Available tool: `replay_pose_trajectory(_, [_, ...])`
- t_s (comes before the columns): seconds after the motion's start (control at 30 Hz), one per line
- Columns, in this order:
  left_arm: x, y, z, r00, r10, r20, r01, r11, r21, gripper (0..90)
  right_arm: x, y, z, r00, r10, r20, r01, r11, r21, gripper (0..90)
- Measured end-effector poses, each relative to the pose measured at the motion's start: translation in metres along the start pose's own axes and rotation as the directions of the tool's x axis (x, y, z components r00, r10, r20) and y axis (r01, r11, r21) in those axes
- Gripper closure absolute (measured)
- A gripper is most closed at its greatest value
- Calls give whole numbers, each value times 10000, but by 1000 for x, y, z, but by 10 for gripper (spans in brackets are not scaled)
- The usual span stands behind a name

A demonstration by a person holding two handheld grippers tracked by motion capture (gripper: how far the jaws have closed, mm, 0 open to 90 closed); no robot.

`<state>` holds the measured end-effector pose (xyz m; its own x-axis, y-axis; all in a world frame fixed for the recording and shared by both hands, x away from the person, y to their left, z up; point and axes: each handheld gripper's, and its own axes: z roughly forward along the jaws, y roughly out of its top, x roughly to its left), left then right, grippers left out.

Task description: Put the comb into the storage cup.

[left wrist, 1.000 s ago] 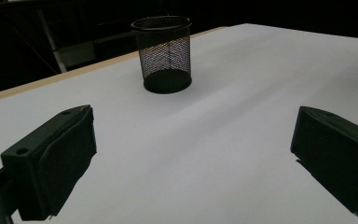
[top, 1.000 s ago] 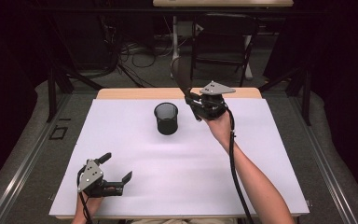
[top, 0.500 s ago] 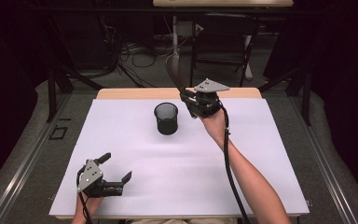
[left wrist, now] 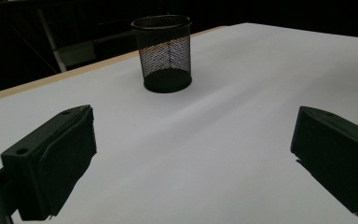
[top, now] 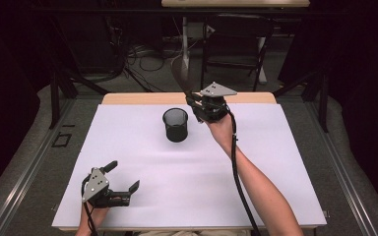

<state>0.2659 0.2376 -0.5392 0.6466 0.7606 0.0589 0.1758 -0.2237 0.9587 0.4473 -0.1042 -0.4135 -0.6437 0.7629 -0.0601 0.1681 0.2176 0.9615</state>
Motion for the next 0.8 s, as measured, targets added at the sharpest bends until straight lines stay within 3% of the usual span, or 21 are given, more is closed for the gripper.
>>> replay_pose_trajectory(0.8, [1,0,-1,10000,3,-36,-3,10000,-25,2,1,1,13,9997,192,-124,-197,9989,-414,728])
